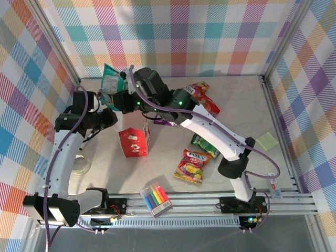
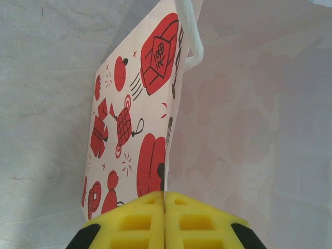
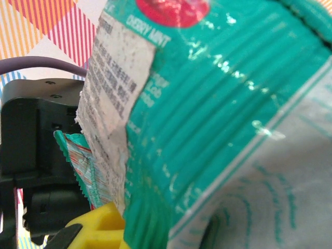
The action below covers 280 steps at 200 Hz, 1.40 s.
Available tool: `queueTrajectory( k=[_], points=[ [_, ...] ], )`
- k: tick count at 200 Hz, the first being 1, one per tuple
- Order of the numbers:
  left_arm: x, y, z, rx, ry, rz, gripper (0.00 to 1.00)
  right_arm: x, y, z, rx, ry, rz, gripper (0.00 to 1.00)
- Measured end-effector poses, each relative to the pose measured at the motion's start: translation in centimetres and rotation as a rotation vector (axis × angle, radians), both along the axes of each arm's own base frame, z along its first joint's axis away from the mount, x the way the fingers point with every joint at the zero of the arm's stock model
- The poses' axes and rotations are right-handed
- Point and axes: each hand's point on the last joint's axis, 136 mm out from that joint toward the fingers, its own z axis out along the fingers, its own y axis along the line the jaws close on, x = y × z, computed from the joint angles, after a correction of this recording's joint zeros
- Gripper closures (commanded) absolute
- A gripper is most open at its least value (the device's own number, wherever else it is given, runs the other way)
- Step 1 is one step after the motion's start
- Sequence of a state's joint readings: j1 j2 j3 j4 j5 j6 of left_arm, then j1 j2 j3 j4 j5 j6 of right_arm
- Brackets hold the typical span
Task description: Place the snacks into the paper bag
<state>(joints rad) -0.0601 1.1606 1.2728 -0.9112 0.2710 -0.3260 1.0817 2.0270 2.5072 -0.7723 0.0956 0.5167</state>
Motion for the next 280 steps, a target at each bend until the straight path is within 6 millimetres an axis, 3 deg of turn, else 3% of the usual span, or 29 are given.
queueTrajectory(
  k=[54,119,222,280],
  points=[
    [-0.1,0.1,0.1,0.000,-0.003,0.003,0.98,1.9,0.3,-2.1,-0.042,0.001,-0.086,1.00],
    [-0.1,0.1,0.2,0.001,-0.004,0.004,0.98,3.9,0.2,-6.1,-0.170,-0.018,-0.168,1.00],
    [-0.4,0.8,0.3,0.012,0.007,0.024,0.99,3.4,-1.8,-9.9,-0.368,-0.022,-0.147,1.00],
    [-0.3,0.9,0.4,0.011,0.007,0.027,0.99,2.2,-2.2,-12.1,-0.442,0.022,-0.080,0.95]
  ],
)
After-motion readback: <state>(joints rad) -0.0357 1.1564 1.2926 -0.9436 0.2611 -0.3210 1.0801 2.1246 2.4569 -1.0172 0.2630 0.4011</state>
